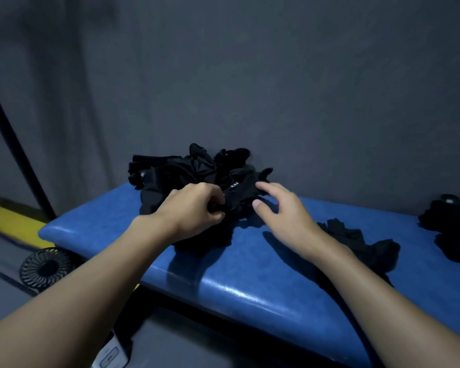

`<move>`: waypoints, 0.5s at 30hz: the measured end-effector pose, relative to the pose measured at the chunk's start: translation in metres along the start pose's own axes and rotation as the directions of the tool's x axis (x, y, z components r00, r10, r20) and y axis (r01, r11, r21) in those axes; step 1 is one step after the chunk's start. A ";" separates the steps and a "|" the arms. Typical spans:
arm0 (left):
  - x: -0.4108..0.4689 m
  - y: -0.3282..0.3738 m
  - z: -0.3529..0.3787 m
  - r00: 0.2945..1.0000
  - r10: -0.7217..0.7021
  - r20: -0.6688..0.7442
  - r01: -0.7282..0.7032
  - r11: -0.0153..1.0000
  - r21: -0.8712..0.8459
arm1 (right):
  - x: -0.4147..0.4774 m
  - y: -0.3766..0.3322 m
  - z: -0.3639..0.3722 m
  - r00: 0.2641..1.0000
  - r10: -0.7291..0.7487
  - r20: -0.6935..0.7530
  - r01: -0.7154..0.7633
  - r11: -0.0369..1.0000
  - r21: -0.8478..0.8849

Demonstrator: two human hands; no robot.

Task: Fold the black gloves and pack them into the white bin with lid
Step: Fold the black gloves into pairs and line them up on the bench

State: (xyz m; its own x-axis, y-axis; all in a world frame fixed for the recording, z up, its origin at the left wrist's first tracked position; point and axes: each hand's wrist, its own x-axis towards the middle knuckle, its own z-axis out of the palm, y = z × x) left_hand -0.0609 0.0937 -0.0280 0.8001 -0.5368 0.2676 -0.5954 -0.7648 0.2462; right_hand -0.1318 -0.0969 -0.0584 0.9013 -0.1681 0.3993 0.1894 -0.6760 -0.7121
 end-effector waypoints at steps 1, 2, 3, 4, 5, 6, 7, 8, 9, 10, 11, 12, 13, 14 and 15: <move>0.000 0.001 0.000 1.000 0.001 0.001 -0.001 1.000 0.001 | 0.000 -0.001 -0.002 0.999 -0.013 -0.043 0.014 0.999 0.037; 0.000 0.002 -0.001 1.000 0.000 0.001 0.000 1.000 0.001 | -0.001 -0.003 -0.004 0.996 -0.026 -0.086 0.032 0.997 0.065; -0.001 0.003 -0.002 1.000 0.001 0.001 -0.001 1.000 0.000 | -0.001 -0.004 -0.005 0.991 -0.038 -0.128 0.050 0.995 0.091; -0.001 0.004 -0.002 1.000 0.005 -0.002 -0.005 1.000 -0.002 | -0.002 -0.005 -0.008 0.985 -0.046 -0.168 0.068 0.990 0.122; -0.002 0.005 -0.003 1.000 0.009 -0.009 -0.009 1.000 -0.007 | -0.003 -0.006 -0.010 0.978 -0.046 -0.205 0.079 0.984 0.158; -0.002 0.006 -0.004 1.000 0.013 -0.020 -0.013 1.000 -0.018 | -0.004 -0.008 -0.013 0.970 -0.034 -0.239 0.082 0.977 0.195; -0.001 0.008 -0.005 0.999 0.017 -0.035 -0.018 0.999 -0.037 | -0.006 -0.010 -0.017 0.963 -0.014 -0.268 0.079 0.969 0.235; 0.000 0.010 -0.005 0.998 0.020 -0.054 -0.023 0.998 -0.065 | -0.007 -0.012 -0.021 0.957 0.012 -0.289 0.072 0.959 0.276; 0.001 0.012 -0.006 0.997 0.024 -0.077 -0.032 0.995 -0.095 | -0.009 -0.014 -0.025 0.952 0.033 -0.305 0.070 0.945 0.321; 0.003 0.016 -0.006 0.994 0.035 -0.103 -0.048 0.991 -0.126 | -0.011 -0.015 -0.029 0.948 0.052 -0.312 0.070 0.928 0.367; 0.005 0.020 -0.006 0.990 0.051 -0.133 -0.072 0.984 -0.161 | -0.014 -0.017 -0.033 0.948 0.070 -0.310 0.069 0.907 0.415; 0.007 0.024 -0.006 0.985 0.067 -0.162 -0.099 0.974 -0.201 | -0.016 -0.019 -0.037 0.950 0.083 -0.302 0.069 0.885 0.460; 0.009 0.031 -0.007 0.979 0.083 -0.186 -0.128 0.961 -0.244 | -0.018 -0.020 -0.041 0.952 0.093 -0.292 0.068 0.865 0.497; 0.011 0.038 -0.007 0.974 0.095 -0.205 -0.153 0.945 -0.289 | -0.020 -0.020 -0.045 0.954 0.101 -0.282 0.063 0.853 0.518; 0.014 0.045 -0.007 0.970 0.104 -0.221 -0.175 0.925 -0.337 | -0.023 -0.019 -0.049 0.956 0.109 -0.273 0.056 0.844 0.533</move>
State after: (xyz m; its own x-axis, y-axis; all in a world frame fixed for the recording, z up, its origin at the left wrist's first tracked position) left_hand -0.0772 0.0547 -0.0065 0.6983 -0.5210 0.4909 -0.7156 -0.4934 0.4944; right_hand -0.1749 -0.1154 -0.0254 0.7760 -0.4300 0.4614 0.4177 -0.1977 -0.8868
